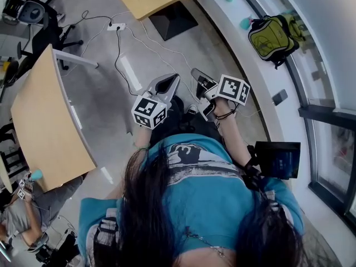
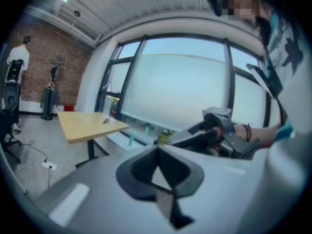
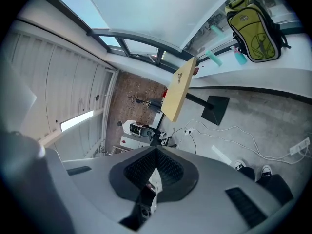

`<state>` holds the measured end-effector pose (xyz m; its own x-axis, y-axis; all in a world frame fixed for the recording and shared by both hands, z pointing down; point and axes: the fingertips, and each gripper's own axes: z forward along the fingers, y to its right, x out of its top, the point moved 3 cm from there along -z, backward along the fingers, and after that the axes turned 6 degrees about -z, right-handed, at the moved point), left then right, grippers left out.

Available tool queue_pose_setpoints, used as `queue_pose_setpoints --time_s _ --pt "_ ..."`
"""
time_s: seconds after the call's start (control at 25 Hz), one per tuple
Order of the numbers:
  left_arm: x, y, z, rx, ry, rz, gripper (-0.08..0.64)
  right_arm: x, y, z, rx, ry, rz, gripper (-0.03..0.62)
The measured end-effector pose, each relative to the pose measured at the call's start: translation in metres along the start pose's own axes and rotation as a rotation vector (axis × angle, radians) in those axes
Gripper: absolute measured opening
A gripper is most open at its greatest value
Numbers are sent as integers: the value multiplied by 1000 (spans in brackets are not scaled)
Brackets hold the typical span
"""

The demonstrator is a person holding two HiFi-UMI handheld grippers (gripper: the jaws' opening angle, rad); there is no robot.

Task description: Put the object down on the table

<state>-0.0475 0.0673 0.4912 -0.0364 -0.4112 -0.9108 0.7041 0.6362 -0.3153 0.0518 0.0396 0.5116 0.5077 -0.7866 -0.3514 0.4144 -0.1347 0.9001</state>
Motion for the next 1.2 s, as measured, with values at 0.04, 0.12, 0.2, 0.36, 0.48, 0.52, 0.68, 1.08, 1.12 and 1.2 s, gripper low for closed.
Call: queue_pose_setpoints --time_s 0.04,0.12,0.2,0.36,0.48,0.52,0.68,1.08,1.12,1.2 --pt "-1 2 -4 4 1 1 3 -5 -2 -1 4 -6 -3 12" --pt "-3 3 -12 13 3 2 3 -13 -6 -1 12 -15 -7 12" --pt "-4 5 -18 19 2 0 3 -21 -9 -2 12 -23 -10 12" --pt "-7 12 -25 12 7 -3 3 -29 -15 -7 10 -32 -22 12" --pt "-9 14 -21 0 5 3 3 -30 -16 -10 11 -31 -31 12" --pt "-9 14 -19 -3 5 4 3 -30 -15 -10 8 -31 -35 12" --pt "-6 13 -13 -17 16 5 3 -27 -14 -12 -6 -31 -53 12" --pt "-8 17 -5 -44 13 7 3 -26 -10 -15 -32 -38 -95 12" --pt "-9 17 -5 -43 12 5 3 -27 -10 -15 -34 -42 -99 12" --pt "-9 16 -6 -39 14 1 3 -27 -11 -14 -35 -49 -110 12"
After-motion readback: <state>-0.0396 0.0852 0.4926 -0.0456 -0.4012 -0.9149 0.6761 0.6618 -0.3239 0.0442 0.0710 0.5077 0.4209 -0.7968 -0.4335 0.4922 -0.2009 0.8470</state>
